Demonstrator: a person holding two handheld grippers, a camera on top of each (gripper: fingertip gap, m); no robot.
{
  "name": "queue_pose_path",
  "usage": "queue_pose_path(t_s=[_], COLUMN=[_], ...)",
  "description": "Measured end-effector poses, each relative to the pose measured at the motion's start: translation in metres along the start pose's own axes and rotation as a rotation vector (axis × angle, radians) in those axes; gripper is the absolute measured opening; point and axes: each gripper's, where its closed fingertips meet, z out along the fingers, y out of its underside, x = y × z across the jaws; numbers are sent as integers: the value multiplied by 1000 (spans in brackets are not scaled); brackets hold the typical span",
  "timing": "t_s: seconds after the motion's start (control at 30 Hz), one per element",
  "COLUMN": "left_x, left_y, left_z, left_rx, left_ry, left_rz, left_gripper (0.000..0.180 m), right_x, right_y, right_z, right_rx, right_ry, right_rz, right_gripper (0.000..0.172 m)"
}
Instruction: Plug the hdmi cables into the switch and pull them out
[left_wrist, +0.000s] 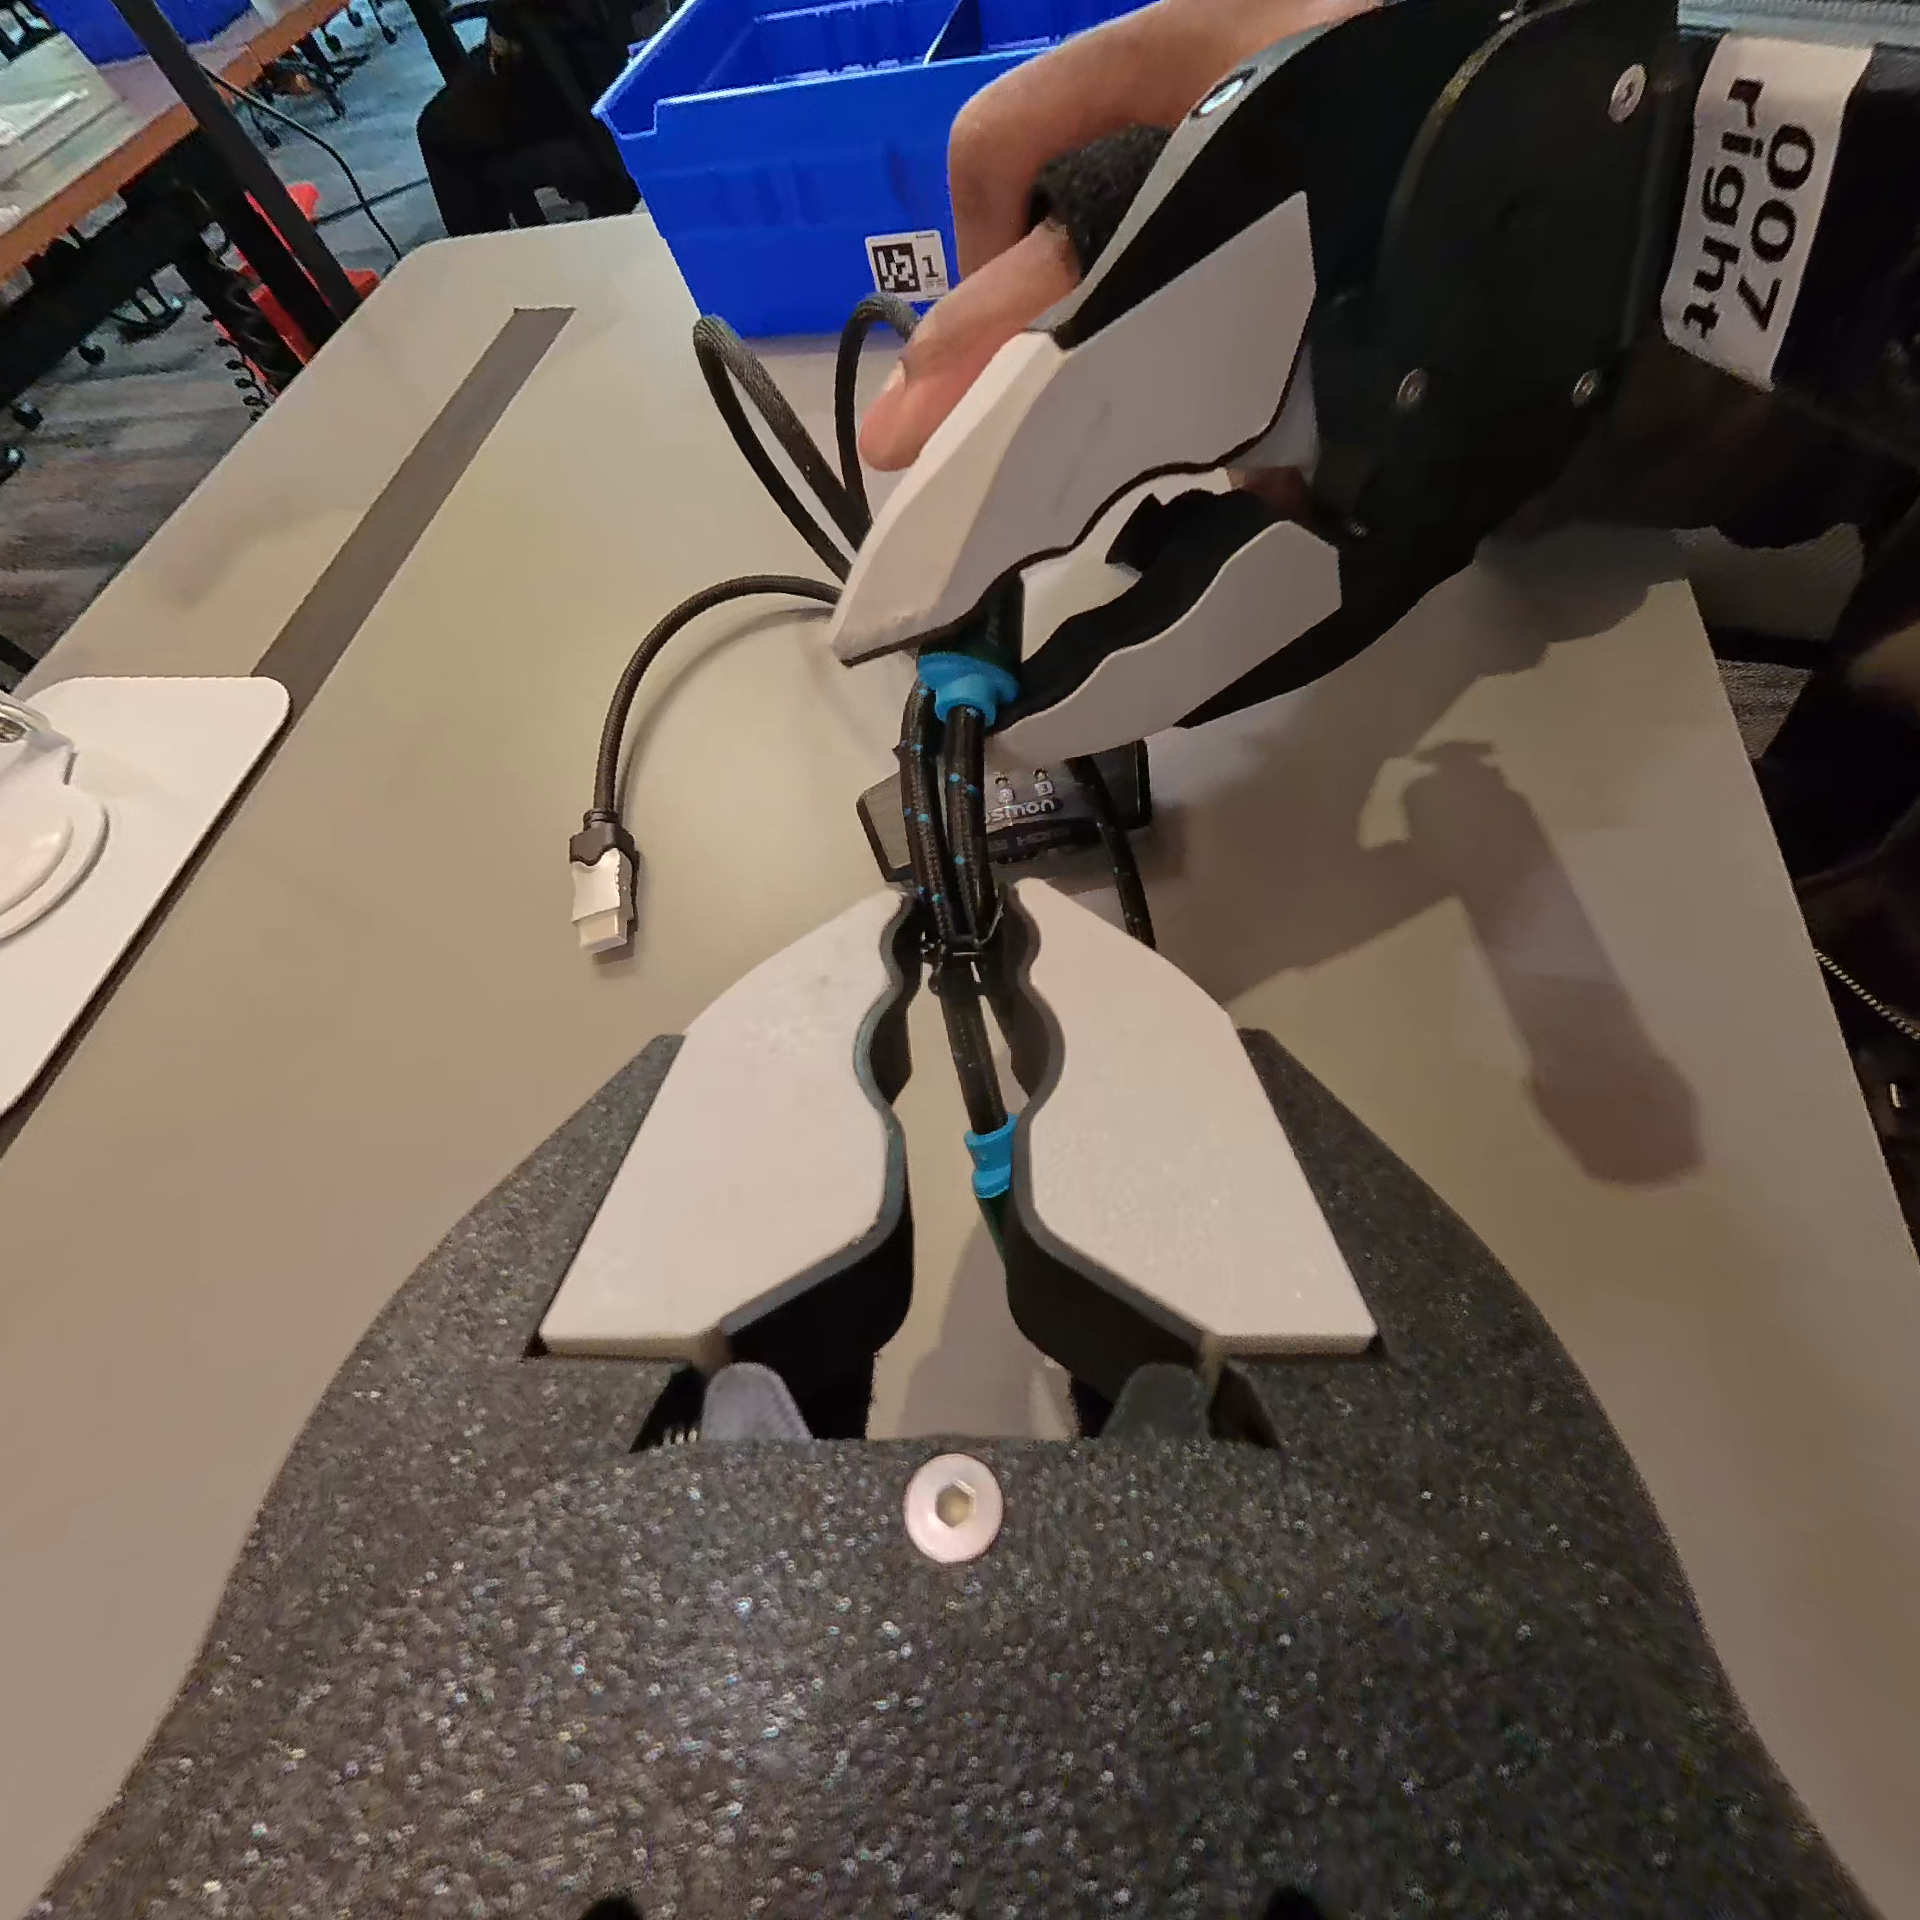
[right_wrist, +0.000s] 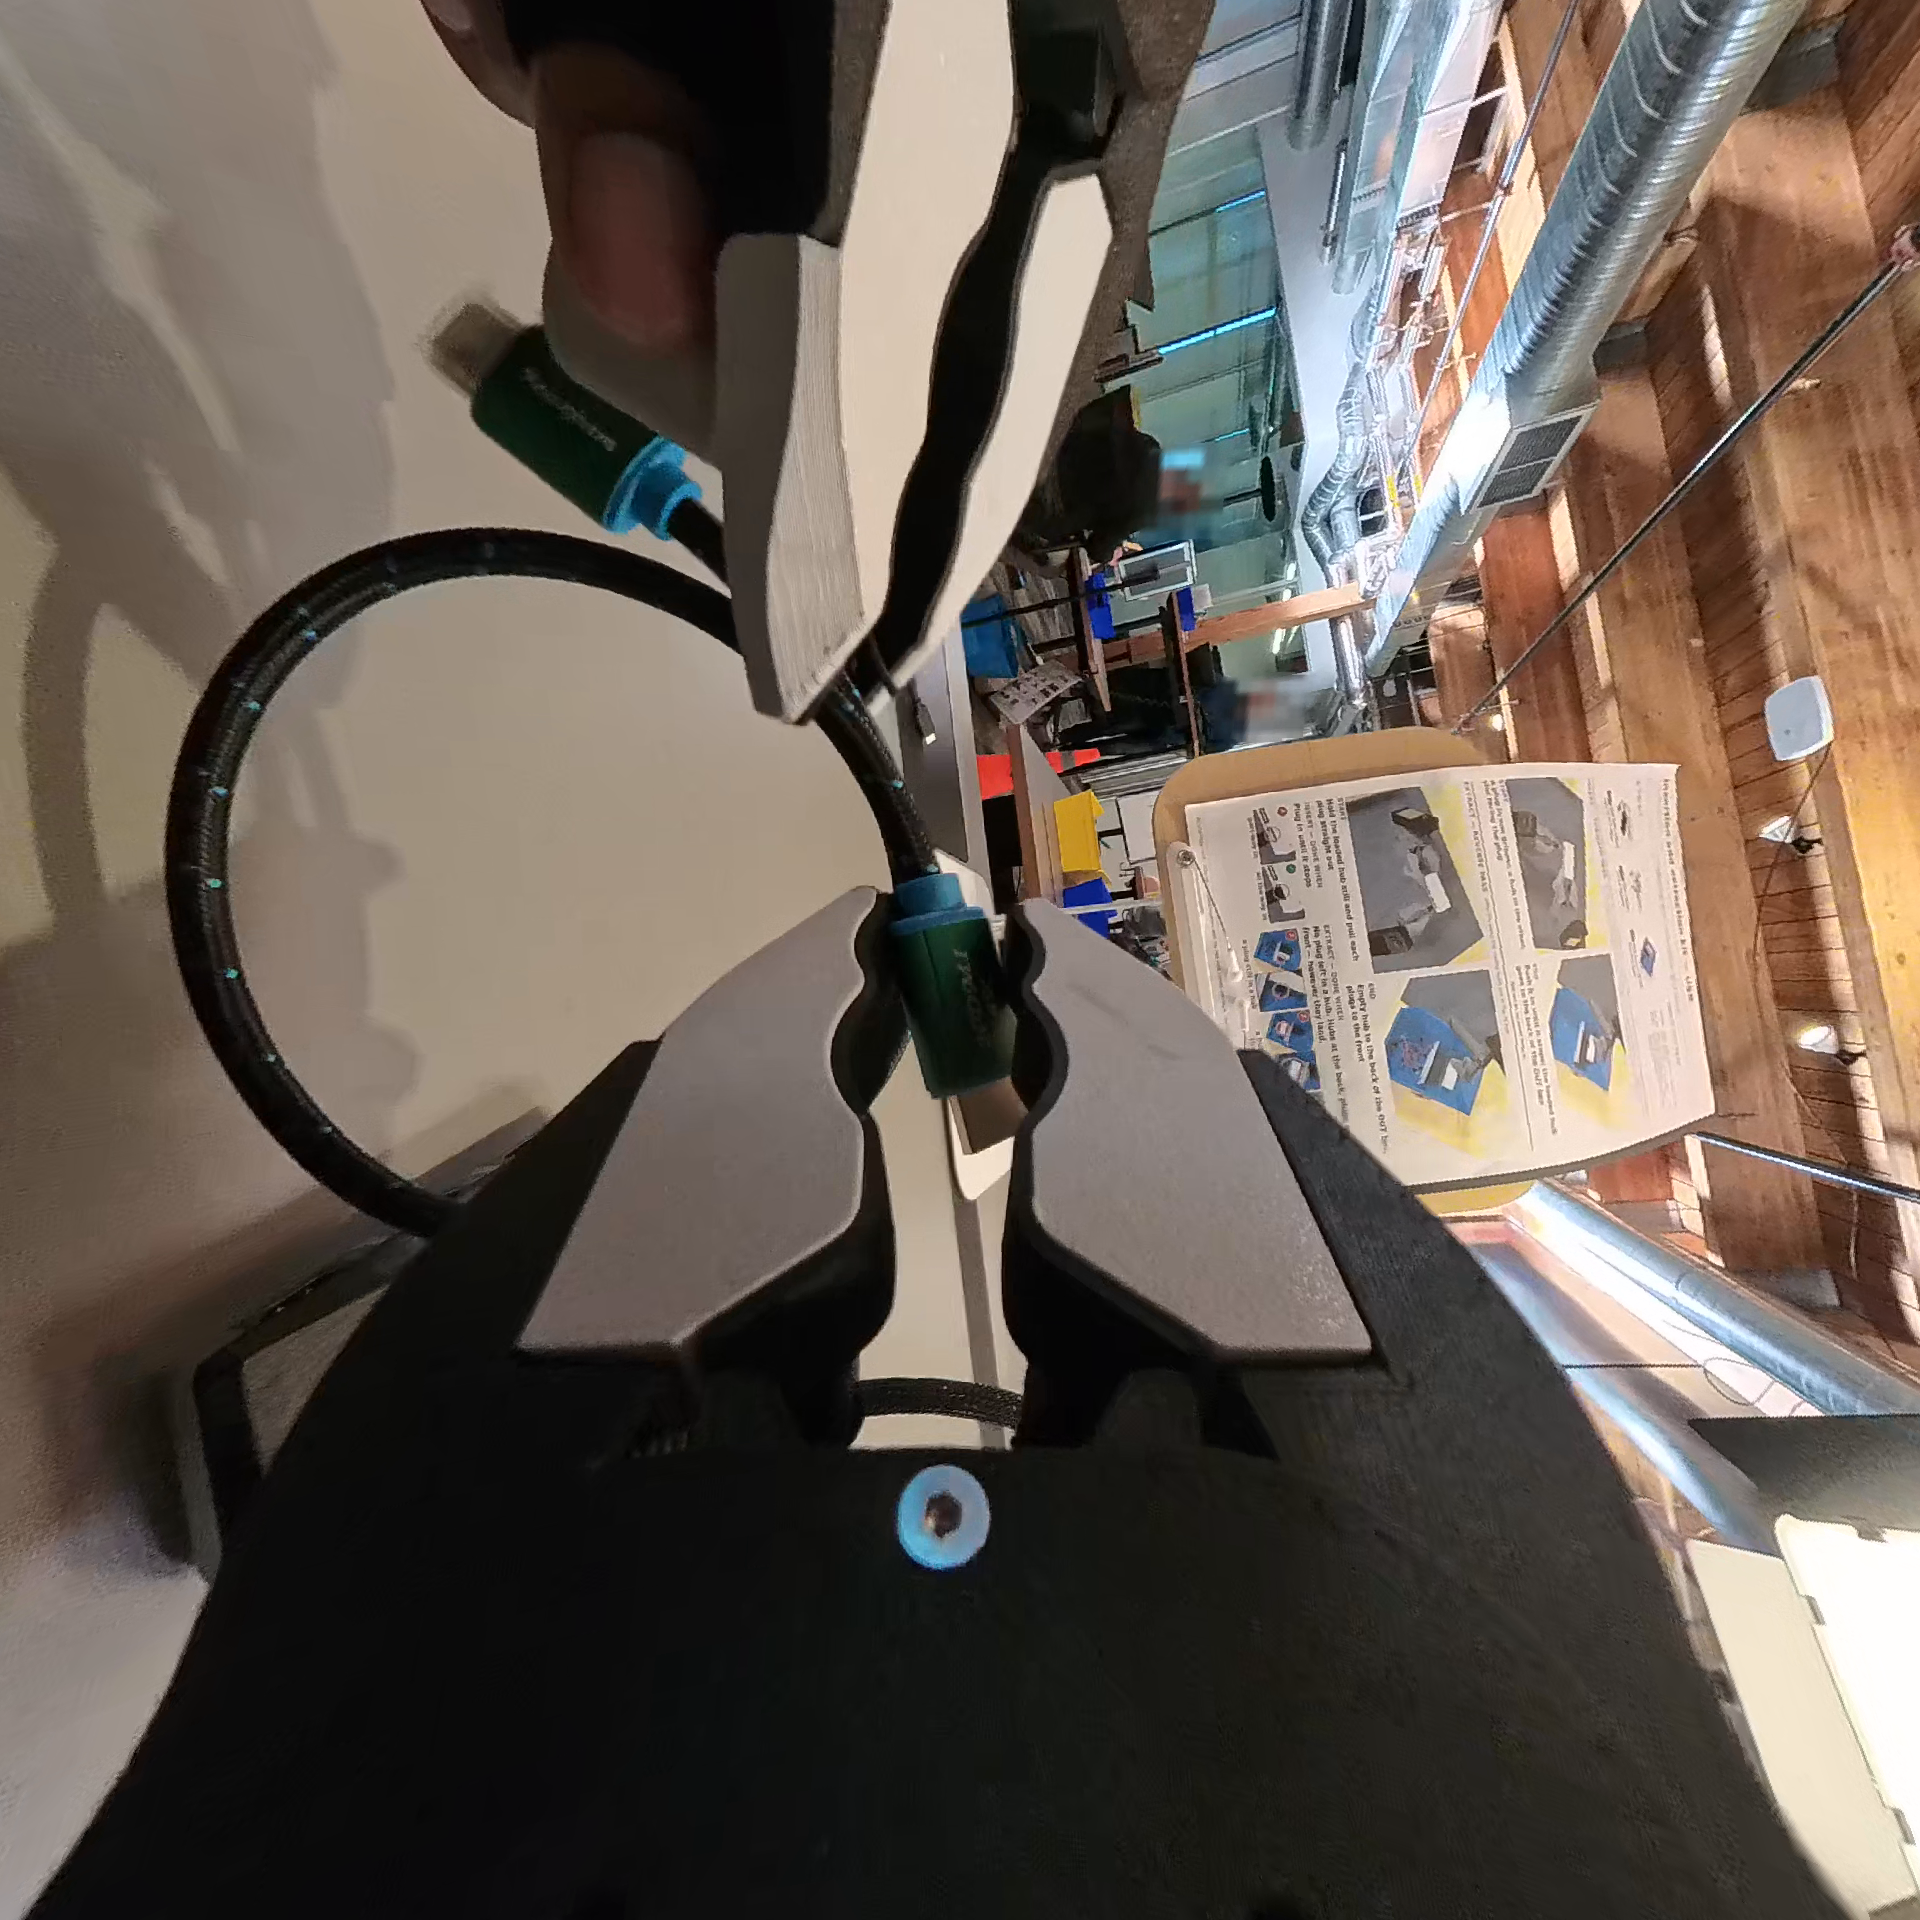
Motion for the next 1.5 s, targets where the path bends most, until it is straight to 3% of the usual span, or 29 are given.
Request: queue_pose_path(t_s=[0.23,0.37,0.43,0.6,0.7,1.0,1.5], left_x=[-1,3,12,12,7,-4,-13], left_y=[8,-17,-22,8,10,17,17], left_z=[0,-10,-7,15,18,19,17], left_rx=[-14,113,124,-14,20,87,160], left_ry=[38,26,33,27,38,78,99], left_rz=[-43,16,71,113,77,-35,-141], left_gripper=[25,36,35,29,17,14,14], right_x=[-11,-15,-18,-21,-23,-17,-24], right_y=[4,1,-5,-14,-14,0,18], right_z=[4,5,6,6,6,2,4], right_rx=[-18,-8,6,46,55,13,-61], right_ry=[-29,-41,-43,-46,-54,-84,-190], right_rz=[-16,-4,3,39,51,176,451], right_gripper=[19,19,19,19,20,33,29])
